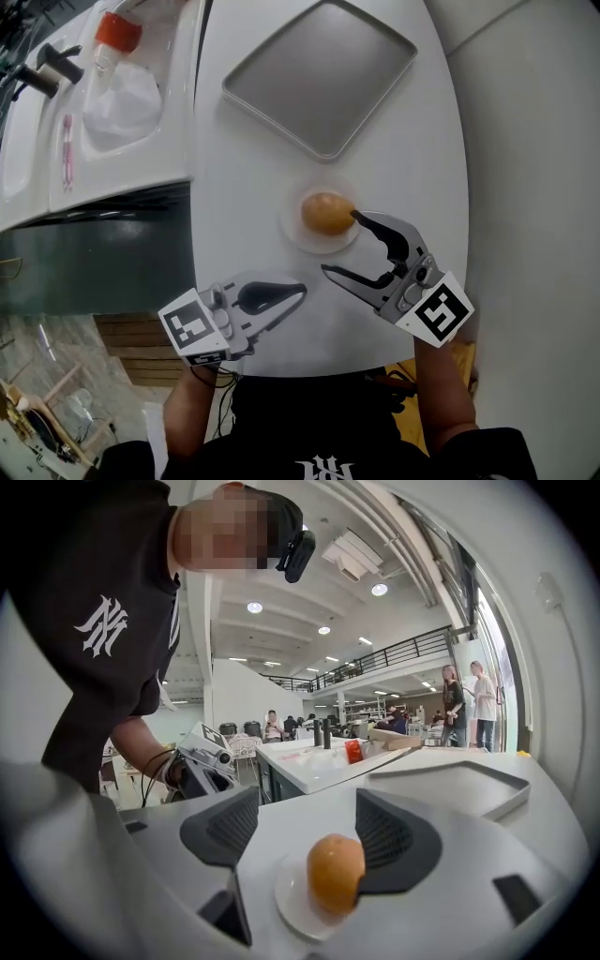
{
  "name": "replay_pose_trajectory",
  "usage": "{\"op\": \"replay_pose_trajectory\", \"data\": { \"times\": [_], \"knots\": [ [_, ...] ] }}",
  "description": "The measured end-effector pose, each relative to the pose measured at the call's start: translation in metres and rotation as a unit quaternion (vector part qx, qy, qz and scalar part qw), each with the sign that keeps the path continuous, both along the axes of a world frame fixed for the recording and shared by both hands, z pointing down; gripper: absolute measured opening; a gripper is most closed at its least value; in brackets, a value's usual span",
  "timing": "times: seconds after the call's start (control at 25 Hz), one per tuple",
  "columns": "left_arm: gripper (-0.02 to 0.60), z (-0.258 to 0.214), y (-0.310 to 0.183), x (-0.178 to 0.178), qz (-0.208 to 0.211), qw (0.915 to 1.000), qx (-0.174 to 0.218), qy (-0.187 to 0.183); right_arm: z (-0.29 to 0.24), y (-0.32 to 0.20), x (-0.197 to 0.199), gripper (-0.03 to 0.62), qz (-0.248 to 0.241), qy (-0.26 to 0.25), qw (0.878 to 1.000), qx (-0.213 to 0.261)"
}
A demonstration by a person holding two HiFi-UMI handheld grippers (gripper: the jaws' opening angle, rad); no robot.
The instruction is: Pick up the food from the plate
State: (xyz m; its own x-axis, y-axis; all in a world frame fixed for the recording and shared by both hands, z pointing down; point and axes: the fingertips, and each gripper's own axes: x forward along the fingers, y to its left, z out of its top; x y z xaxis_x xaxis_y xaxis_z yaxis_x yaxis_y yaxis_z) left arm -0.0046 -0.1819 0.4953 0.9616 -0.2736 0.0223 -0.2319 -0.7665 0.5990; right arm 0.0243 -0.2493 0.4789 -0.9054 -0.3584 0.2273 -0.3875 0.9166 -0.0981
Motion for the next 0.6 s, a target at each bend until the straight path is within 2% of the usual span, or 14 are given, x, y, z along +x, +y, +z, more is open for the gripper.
{"op": "replay_pose_trajectory", "data": {
  "times": [0.24, 0.4, 0.6],
  "knots": [
    [0.006, 0.015, -0.005, 0.008, 0.015, 0.9994, -0.032, 0.001, 0.031, -0.022, -0.002, 0.330, -0.018, 0.016, 1.000, -0.004],
    [0.006, 0.026, -0.019, 0.000, -0.001, 0.9991, -0.042, 0.007, 0.054, -0.034, -0.009, 0.360, -0.025, 0.038, 0.999, -0.016],
    [0.006, 0.041, -0.024, -0.003, -0.001, 0.9985, -0.053, -0.010, 0.080, -0.042, -0.011, 0.370, -0.035, 0.061, 0.997, -0.023]
  ]
}}
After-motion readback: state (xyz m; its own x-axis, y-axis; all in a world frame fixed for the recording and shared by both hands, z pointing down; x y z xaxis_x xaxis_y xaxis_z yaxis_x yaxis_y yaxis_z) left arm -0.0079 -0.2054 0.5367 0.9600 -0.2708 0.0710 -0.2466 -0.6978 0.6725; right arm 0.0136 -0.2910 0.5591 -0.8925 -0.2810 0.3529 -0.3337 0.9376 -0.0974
